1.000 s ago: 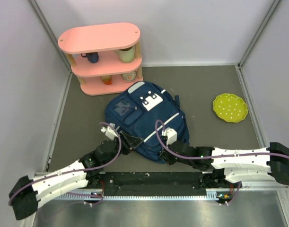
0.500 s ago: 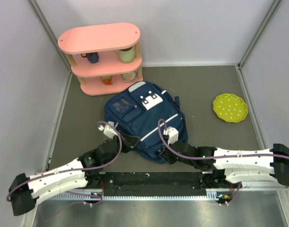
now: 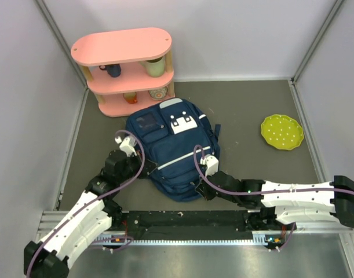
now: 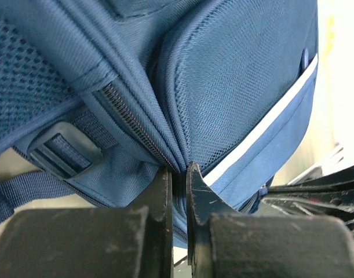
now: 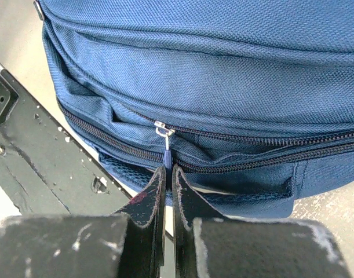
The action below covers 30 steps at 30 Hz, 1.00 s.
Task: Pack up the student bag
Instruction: Zip the student bag at the center of the board.
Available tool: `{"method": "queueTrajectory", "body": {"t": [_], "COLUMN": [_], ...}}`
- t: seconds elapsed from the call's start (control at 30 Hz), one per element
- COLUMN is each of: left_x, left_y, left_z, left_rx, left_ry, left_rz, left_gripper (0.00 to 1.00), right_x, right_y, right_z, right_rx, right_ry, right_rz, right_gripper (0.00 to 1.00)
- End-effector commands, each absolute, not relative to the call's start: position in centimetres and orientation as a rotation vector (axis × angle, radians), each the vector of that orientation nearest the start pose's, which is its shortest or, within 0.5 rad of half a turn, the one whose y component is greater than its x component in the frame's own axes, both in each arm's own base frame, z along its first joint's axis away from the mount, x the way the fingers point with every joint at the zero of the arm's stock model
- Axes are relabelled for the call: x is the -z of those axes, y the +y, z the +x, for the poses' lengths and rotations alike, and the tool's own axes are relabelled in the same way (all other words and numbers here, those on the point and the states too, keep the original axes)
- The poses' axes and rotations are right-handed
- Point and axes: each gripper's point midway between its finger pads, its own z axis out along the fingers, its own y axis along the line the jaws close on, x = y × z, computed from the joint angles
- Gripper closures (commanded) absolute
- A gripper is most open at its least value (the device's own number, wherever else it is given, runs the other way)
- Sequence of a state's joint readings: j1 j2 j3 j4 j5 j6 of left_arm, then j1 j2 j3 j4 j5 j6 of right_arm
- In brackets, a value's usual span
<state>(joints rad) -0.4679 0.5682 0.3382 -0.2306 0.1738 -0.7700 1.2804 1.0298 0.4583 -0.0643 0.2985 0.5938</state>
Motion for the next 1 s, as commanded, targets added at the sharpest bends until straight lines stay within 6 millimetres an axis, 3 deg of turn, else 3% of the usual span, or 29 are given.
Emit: {"method": "queueTrajectory", "body": {"t": [0.0,0.1,0.13,0.27,0.43,0.6,0.67,0.7,0.77,0.97], "left_x": [-14.6,-14.4,-13.8,-14.1,-15.6,-14.6,-13.9,-13.6,-13.2,-12.9], "left_y": [-18.0,-18.6,-18.6,-18.0,-19.1,-19.6,-19.4,-19.3,-19.3,-19.5], "left_z": [21.0,21.1,21.3,23.2,22.6,20.7,20.3,20.2,20.1,20.1], "left_rx": [0.902,0.89,0.872,0.806,0.945,1.065,1.069,1.065,1.065,1.076], "left_ry": [2.102,2.168,2.215,2.216,2.149,2.127,2.135,2.143,2.153,2.162], "left_rz": [0.2,0.326,0.324,0.222,0.139,0.098,0.09,0.082,0.082,0.078], "left_gripper": [1.0,1.0,1.0,0.99,0.72,0.66,0.66,0.66,0.66,0.66], "right_x": [-7.0,-7.1,-7.0,-7.7,-8.4,-7.9,-7.2,-7.4,-7.1,-7.1], "right_y": [27.3,27.5,27.5,27.7,28.2,28.7,28.8,29.2,29.7,30.7], "right_z": [11.2,10.9,10.8,10.6,10.9,12.0,12.2,12.4,12.3,13.0], "right_rx": [-0.674,-0.704,-0.708,-0.749,-0.767,-0.695,-0.664,-0.671,-0.677,-0.646], "right_ry": [2.228,2.234,2.233,2.204,2.188,2.213,2.239,2.235,2.241,2.244], "right_rz": [-0.638,-0.638,-0.644,-0.655,-0.626,-0.572,-0.552,-0.543,-0.561,-0.541], "right_gripper": [1.0,1.0,1.0,1.0,1.0,1.0,0.96,0.87,0.8,0.73]}}
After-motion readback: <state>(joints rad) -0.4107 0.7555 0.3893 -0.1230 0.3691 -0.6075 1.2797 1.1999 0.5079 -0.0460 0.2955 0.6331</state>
